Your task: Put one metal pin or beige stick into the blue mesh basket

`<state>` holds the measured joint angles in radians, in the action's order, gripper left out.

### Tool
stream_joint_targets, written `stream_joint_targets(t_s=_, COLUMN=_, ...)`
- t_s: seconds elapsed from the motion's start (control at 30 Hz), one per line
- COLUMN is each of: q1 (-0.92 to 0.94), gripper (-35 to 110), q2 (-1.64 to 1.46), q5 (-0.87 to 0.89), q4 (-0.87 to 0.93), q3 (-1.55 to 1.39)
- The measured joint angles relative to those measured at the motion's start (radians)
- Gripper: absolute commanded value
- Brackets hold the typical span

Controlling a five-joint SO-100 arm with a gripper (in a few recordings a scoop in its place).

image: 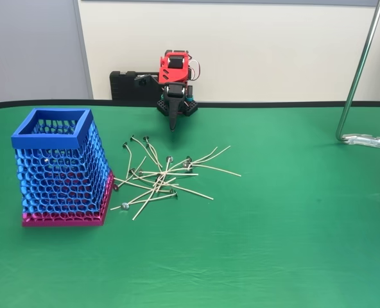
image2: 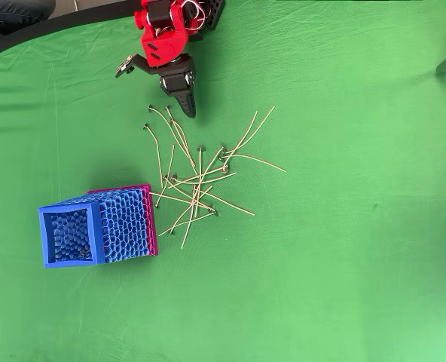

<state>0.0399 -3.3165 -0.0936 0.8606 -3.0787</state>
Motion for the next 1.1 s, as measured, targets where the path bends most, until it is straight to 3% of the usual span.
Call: stream_joint_targets(t_s=1.1, q1=-0.018, gripper=1, q2=0.06, q5=0.002, q4=-0.006, q3=0.005)
